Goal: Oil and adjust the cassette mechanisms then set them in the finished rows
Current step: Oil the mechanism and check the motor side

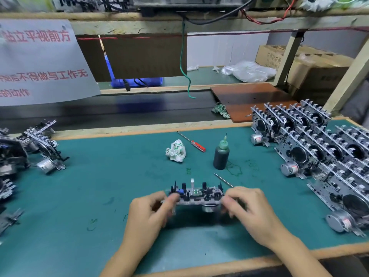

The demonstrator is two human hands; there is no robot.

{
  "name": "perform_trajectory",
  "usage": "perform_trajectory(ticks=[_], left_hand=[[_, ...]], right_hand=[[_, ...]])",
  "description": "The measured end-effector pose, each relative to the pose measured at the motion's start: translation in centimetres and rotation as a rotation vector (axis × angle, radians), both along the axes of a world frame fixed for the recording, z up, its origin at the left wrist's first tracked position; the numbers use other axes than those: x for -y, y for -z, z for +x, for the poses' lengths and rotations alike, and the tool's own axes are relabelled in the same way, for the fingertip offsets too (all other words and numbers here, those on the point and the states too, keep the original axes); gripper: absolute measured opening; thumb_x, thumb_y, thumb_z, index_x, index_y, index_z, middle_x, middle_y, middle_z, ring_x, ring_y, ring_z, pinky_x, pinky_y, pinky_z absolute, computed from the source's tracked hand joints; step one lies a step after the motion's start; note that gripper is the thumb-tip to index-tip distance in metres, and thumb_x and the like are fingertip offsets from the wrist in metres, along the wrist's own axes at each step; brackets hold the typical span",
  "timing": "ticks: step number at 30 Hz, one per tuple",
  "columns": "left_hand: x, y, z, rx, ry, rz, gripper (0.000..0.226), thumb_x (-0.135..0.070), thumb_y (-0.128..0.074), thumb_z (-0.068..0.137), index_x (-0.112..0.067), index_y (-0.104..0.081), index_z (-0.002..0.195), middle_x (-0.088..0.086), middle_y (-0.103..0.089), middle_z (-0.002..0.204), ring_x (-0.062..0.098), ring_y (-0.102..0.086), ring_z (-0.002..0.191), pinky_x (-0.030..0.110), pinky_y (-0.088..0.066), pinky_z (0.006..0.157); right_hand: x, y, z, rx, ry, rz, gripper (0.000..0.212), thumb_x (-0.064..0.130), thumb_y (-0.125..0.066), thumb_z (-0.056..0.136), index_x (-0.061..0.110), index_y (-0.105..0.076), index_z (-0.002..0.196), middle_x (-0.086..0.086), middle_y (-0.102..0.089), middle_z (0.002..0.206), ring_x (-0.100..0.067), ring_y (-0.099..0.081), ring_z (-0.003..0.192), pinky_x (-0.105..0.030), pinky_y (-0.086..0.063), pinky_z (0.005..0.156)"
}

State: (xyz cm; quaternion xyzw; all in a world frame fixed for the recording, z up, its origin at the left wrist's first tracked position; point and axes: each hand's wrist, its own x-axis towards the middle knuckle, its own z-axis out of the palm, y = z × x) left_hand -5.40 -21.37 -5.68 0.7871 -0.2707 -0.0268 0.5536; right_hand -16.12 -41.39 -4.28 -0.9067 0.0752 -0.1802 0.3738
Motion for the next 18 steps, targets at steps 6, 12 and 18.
perform_trajectory(ticks=[6,12,18], left_hand=[[0.7,-1.4,0.2,-0.244,-0.097,0.083,0.073,-0.080,-0.042,0.065,-0.014,-0.036,0.033,0.004,-0.038,0.030,0.015,-0.034,0.035,0.024,-0.039,0.048],[0.9,-1.6,0.3,-0.268,-0.106,0.111,0.073,-0.076,-0.044,0.070,-0.014,-0.031,0.034,0.005,-0.037,0.030,0.016,-0.034,0.037,0.025,-0.038,0.049],[0.4,-1.8,0.2,0.199,-0.295,0.390,0.063,-0.079,-0.023,0.071,-0.023,-0.048,0.063,-0.013,-0.052,0.068,0.007,-0.048,0.069,0.028,-0.035,0.056]], right_hand=[[-0.9,-0.9,1.4,-0.191,0.080,0.403,0.067,0.074,-0.049,0.075,0.017,-0.057,0.039,-0.001,-0.047,0.037,-0.011,-0.043,0.042,-0.015,-0.033,0.051],[-1.2,-0.7,1.5,-0.185,0.125,0.403,0.071,0.075,-0.049,0.076,0.015,-0.052,0.037,0.000,-0.042,0.035,-0.013,-0.040,0.040,-0.013,-0.032,0.048],[0.1,-0.1,0.7,-0.048,0.180,0.016,0.054,0.072,-0.037,0.070,0.021,-0.055,0.063,0.006,-0.048,0.056,-0.010,-0.041,0.054,-0.028,-0.033,0.055]])
